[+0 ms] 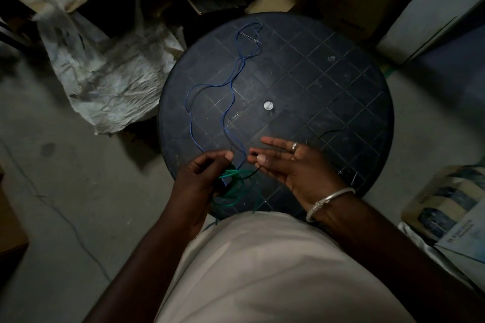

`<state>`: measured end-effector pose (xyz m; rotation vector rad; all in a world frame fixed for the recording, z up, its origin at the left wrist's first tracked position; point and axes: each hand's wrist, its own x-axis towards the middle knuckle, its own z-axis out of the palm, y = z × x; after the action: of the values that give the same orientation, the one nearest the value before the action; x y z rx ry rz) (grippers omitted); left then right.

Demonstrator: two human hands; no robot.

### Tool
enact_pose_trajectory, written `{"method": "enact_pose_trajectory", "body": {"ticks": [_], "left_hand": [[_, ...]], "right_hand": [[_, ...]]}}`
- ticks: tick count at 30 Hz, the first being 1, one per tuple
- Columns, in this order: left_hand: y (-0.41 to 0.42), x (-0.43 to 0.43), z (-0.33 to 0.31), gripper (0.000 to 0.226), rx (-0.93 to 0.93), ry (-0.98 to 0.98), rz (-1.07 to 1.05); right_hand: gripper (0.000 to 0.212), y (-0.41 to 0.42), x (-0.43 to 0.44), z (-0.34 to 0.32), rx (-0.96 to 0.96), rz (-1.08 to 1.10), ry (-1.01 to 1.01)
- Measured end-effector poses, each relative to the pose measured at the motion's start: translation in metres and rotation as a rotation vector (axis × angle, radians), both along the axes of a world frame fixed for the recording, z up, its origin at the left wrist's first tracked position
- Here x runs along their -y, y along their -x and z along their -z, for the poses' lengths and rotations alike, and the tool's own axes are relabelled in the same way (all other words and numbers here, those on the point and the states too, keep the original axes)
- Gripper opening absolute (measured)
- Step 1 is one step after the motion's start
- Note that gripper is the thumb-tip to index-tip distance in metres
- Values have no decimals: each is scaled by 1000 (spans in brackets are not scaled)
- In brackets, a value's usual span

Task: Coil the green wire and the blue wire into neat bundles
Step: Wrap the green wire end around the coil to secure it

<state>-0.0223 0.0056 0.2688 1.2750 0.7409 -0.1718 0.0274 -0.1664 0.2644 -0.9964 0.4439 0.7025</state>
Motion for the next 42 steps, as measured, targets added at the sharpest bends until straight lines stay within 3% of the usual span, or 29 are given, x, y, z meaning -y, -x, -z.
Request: {"method": "enact_pose_trajectory", "body": {"ticks": [7, 13, 17, 20, 24, 28, 42], "left_hand": [[5, 0, -1, 23, 64, -181, 152], [5, 0, -5, 16, 38, -179, 113], [4, 0, -5, 7, 39, -199, 87], [4, 2, -8, 6, 54, -212, 96], [4, 1, -9, 9, 69, -241, 124], [3, 3, -11, 11, 70, -268, 143], [4, 9, -23, 18, 110, -214, -25]], "right_hand": [[30, 3, -3, -2, 141, -47, 117], [41, 0, 1, -3, 248, -131, 207], [28, 2, 4, -4, 279, -196, 324], [24, 3, 5, -6, 230, -219, 291], [25, 4, 0, -12, 145, -47, 210], [36, 1, -3, -14, 184, 111, 221], [45, 8, -17, -16, 276, 169, 198]]}}
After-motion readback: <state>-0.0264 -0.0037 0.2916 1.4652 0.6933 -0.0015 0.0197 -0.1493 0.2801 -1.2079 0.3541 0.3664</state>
